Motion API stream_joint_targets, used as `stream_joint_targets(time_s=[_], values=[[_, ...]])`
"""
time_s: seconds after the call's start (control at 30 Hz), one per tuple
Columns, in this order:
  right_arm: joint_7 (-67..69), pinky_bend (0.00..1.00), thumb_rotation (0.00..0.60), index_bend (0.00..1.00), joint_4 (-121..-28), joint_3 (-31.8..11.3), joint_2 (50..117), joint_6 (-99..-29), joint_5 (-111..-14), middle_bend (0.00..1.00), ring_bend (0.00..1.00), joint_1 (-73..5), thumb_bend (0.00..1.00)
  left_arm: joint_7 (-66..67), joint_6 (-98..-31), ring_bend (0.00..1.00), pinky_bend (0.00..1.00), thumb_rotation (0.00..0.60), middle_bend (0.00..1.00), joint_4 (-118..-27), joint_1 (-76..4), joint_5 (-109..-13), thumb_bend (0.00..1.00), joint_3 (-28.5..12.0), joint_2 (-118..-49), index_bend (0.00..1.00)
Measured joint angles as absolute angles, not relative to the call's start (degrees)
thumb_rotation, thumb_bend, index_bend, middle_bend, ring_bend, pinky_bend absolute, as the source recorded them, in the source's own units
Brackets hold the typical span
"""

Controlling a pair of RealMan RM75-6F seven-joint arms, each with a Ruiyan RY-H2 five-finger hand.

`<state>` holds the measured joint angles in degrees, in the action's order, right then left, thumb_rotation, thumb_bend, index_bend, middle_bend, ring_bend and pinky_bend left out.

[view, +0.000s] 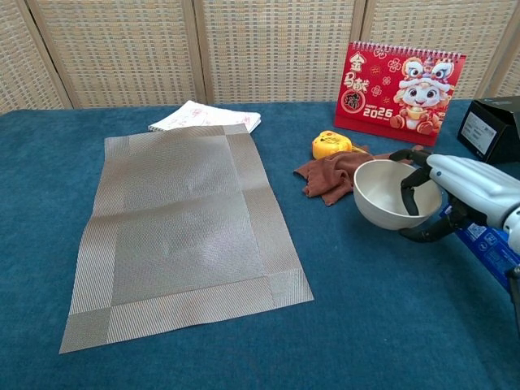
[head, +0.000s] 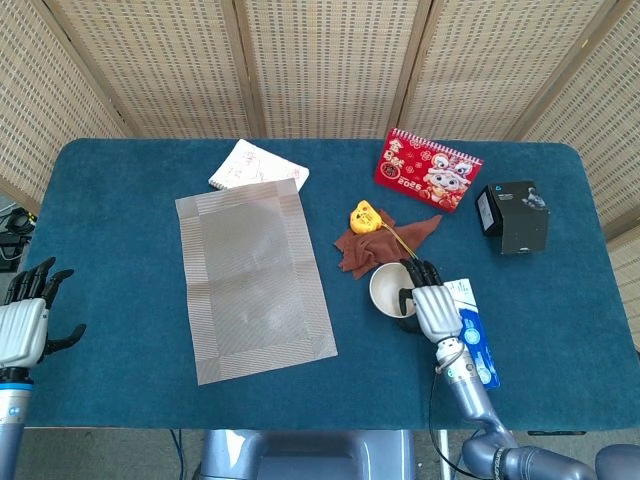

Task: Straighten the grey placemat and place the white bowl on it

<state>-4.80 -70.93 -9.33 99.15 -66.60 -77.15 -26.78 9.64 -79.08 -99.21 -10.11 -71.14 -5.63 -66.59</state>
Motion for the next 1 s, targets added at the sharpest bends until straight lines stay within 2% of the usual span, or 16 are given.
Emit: stream_joint_targets(time_s=[0.23,0.53,1.0], values=[[-5.0,0.0,0.6,0.77,-70.4,-11.9,97.9,-65.8,-75.9,0.17,0.0,-28.2,0.45,10.1,-79.0,0.0,0.0,0.6,0.0,-99.1,-10.1,-71.1,0.24,-5.7,-66.9,0.16],[-6.1,0.0,0.6,0.77,-67.9,-17.6,95.6,-62.4,-71.8,0.17,0.0,-31.9,0.43,10.6,-79.9,0.0,0.0,0.6,0.0,-99.0,-10.0,-70.9,0.24,-6.1,-67.5,0.17],[-8.4,0.0,0.6,0.77,-57.2,-21.5,95.6,-54.7,-65.3,0.18,0.0,-38.3,0.42,11.2,-80.0,0.0,0.0,0.6,0.0,-98.3,-9.9,-69.6,0.24,-6.9,-68.4,0.17]])
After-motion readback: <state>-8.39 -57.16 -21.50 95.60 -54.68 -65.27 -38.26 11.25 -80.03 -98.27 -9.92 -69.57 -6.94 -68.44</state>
